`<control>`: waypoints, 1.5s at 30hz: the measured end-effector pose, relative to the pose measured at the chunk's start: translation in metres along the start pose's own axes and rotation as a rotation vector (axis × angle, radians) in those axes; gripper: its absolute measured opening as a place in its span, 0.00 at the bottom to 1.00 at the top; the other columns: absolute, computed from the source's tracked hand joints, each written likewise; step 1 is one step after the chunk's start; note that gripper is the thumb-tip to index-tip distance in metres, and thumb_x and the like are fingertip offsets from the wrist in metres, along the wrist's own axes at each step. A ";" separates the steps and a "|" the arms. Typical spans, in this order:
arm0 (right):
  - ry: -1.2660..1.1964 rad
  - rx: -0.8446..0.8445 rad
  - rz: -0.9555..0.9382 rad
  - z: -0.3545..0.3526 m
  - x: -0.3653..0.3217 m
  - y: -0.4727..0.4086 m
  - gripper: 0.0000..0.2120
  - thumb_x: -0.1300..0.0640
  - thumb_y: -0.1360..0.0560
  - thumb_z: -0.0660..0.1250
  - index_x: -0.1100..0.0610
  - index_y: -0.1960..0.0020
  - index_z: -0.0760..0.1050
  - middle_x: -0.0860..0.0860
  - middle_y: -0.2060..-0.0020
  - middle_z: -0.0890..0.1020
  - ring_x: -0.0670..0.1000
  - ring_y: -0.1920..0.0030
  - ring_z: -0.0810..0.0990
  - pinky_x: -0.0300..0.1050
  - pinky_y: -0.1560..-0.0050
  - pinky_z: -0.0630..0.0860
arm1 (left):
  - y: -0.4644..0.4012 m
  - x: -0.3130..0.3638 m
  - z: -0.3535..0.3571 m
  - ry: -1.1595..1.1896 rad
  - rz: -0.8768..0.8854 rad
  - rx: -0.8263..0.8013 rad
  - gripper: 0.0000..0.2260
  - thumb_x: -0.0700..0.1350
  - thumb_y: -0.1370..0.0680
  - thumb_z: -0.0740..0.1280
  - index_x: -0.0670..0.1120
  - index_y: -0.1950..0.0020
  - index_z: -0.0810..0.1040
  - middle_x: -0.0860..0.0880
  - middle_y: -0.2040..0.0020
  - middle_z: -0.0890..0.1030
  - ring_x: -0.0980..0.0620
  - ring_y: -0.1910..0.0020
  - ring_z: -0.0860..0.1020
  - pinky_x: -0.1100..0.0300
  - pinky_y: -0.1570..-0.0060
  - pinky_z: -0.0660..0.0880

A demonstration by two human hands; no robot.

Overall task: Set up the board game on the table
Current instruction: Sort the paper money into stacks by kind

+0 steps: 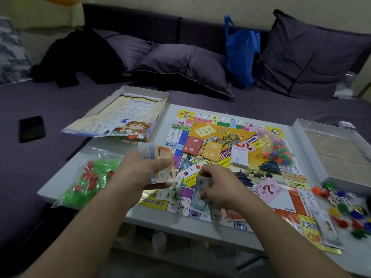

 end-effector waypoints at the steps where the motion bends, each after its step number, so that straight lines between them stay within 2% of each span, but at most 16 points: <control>1: -0.067 0.011 0.014 0.000 -0.001 -0.002 0.17 0.65 0.27 0.78 0.51 0.45 0.76 0.48 0.47 0.80 0.50 0.50 0.80 0.52 0.55 0.85 | 0.000 0.000 -0.001 0.002 0.001 0.001 0.14 0.35 0.27 0.78 0.38 0.43 0.82 0.38 0.51 0.88 0.37 0.55 0.88 0.43 0.61 0.85; 4: -0.134 0.056 0.000 0.003 -0.007 -0.009 0.18 0.64 0.26 0.78 0.50 0.43 0.75 0.49 0.44 0.81 0.50 0.48 0.81 0.44 0.59 0.84 | 0.000 0.001 -0.001 0.008 0.003 0.006 0.13 0.35 0.27 0.78 0.38 0.43 0.82 0.38 0.52 0.88 0.38 0.56 0.88 0.42 0.59 0.85; 9: 0.003 0.080 -0.053 0.019 -0.016 -0.011 0.20 0.62 0.22 0.74 0.50 0.34 0.73 0.49 0.39 0.78 0.49 0.45 0.78 0.50 0.43 0.82 | 0.001 0.003 0.000 0.005 0.005 0.016 0.13 0.35 0.27 0.78 0.38 0.44 0.82 0.38 0.54 0.88 0.39 0.59 0.88 0.44 0.62 0.85; 11: 0.140 0.113 -0.100 0.022 -0.020 -0.010 0.27 0.59 0.22 0.72 0.50 0.26 0.68 0.49 0.31 0.71 0.51 0.33 0.70 0.51 0.31 0.74 | 0.001 0.003 0.000 0.010 0.011 0.013 0.13 0.35 0.26 0.78 0.38 0.44 0.82 0.39 0.54 0.88 0.40 0.59 0.88 0.46 0.64 0.85; 13: 0.209 0.171 -0.190 0.022 -0.029 -0.008 0.32 0.57 0.22 0.69 0.50 0.21 0.63 0.49 0.26 0.65 0.51 0.25 0.60 0.51 0.23 0.65 | 0.001 0.005 0.000 0.016 0.022 0.009 0.12 0.35 0.26 0.77 0.38 0.43 0.82 0.39 0.55 0.88 0.40 0.59 0.88 0.46 0.65 0.85; 15: 0.188 0.153 -0.278 0.030 -0.041 -0.005 0.32 0.54 0.21 0.67 0.47 0.19 0.62 0.47 0.22 0.61 0.50 0.21 0.56 0.53 0.20 0.59 | 0.001 0.006 -0.001 0.015 0.035 0.011 0.11 0.36 0.25 0.77 0.39 0.44 0.82 0.40 0.56 0.88 0.41 0.59 0.88 0.47 0.65 0.85; 18: 0.284 0.017 -0.422 0.055 -0.055 -0.001 0.28 0.47 0.19 0.63 0.42 0.20 0.63 0.43 0.17 0.55 0.49 0.17 0.46 0.55 0.17 0.47 | 0.002 0.008 -0.002 -0.005 0.051 0.016 0.10 0.37 0.25 0.77 0.40 0.44 0.83 0.40 0.56 0.88 0.42 0.60 0.88 0.49 0.66 0.84; 21: 0.368 -0.031 -0.451 0.066 -0.054 0.000 0.26 0.43 0.17 0.60 0.40 0.20 0.62 0.44 0.17 0.56 0.50 0.16 0.42 0.55 0.18 0.42 | 0.001 0.008 -0.003 -0.020 0.053 0.015 0.12 0.38 0.25 0.77 0.40 0.43 0.83 0.40 0.54 0.88 0.41 0.58 0.88 0.47 0.62 0.85; 27: 0.348 -0.010 -0.408 0.064 -0.042 0.001 0.27 0.44 0.17 0.61 0.35 0.20 0.57 0.43 0.17 0.56 0.52 0.16 0.43 0.59 0.17 0.43 | 0.004 0.010 -0.001 -0.008 0.063 0.023 0.11 0.37 0.25 0.77 0.39 0.44 0.82 0.40 0.55 0.88 0.41 0.60 0.88 0.47 0.65 0.85; 30: 0.323 -0.002 -0.396 0.064 -0.039 0.003 0.28 0.44 0.17 0.63 0.36 0.20 0.59 0.43 0.17 0.55 0.52 0.16 0.43 0.59 0.17 0.44 | 0.005 0.010 0.001 -0.012 0.064 0.027 0.11 0.36 0.25 0.77 0.39 0.45 0.82 0.40 0.57 0.88 0.41 0.62 0.88 0.47 0.66 0.85; 33: 0.292 0.009 -0.360 0.053 -0.038 0.006 0.31 0.44 0.19 0.66 0.39 0.19 0.58 0.41 0.16 0.53 0.50 0.16 0.43 0.60 0.17 0.47 | 0.007 0.010 0.005 -0.005 0.059 0.006 0.10 0.36 0.25 0.76 0.38 0.44 0.82 0.39 0.54 0.88 0.40 0.59 0.88 0.45 0.64 0.85; 36: 0.166 -0.031 -0.237 0.018 -0.023 0.012 0.34 0.51 0.20 0.70 0.42 0.18 0.60 0.40 0.18 0.58 0.46 0.18 0.55 0.50 0.20 0.56 | 0.007 0.009 0.006 0.009 0.045 -0.002 0.11 0.35 0.25 0.76 0.38 0.44 0.82 0.38 0.53 0.88 0.40 0.59 0.88 0.46 0.66 0.85; 39: 0.245 -0.117 -0.132 -0.017 0.008 0.024 0.38 0.59 0.23 0.74 0.42 0.19 0.62 0.39 0.20 0.62 0.46 0.21 0.62 0.45 0.24 0.61 | 0.006 0.007 0.010 0.008 0.036 -0.015 0.13 0.35 0.25 0.77 0.37 0.42 0.81 0.38 0.52 0.88 0.39 0.58 0.88 0.45 0.64 0.85; 41: 0.313 -0.144 -0.089 -0.030 0.027 0.031 0.44 0.57 0.27 0.78 0.41 0.19 0.61 0.40 0.21 0.62 0.47 0.22 0.61 0.48 0.23 0.62 | 0.007 0.006 0.013 0.003 0.030 -0.024 0.13 0.35 0.25 0.77 0.37 0.42 0.81 0.38 0.52 0.87 0.38 0.57 0.88 0.44 0.63 0.85; 43: 0.357 -0.164 -0.054 -0.032 0.041 0.035 0.49 0.52 0.31 0.81 0.41 0.18 0.59 0.40 0.23 0.62 0.48 0.21 0.57 0.52 0.23 0.62 | 0.008 0.005 0.017 0.000 0.028 -0.031 0.12 0.35 0.25 0.76 0.38 0.42 0.82 0.38 0.52 0.87 0.38 0.56 0.88 0.44 0.63 0.85; 45: 0.383 -0.154 -0.023 -0.030 0.051 0.037 0.49 0.47 0.32 0.82 0.43 0.19 0.59 0.42 0.25 0.64 0.48 0.24 0.59 0.51 0.24 0.64 | 0.008 0.004 0.020 -0.009 0.025 -0.038 0.12 0.35 0.25 0.77 0.39 0.43 0.82 0.38 0.52 0.87 0.38 0.56 0.88 0.43 0.63 0.85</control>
Point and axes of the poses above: each hand's wrist, its own y-axis away from the middle knuckle, its own z-axis out of the palm, x = y × z, the point moved 8 cm from there along -y, towards the middle knuckle
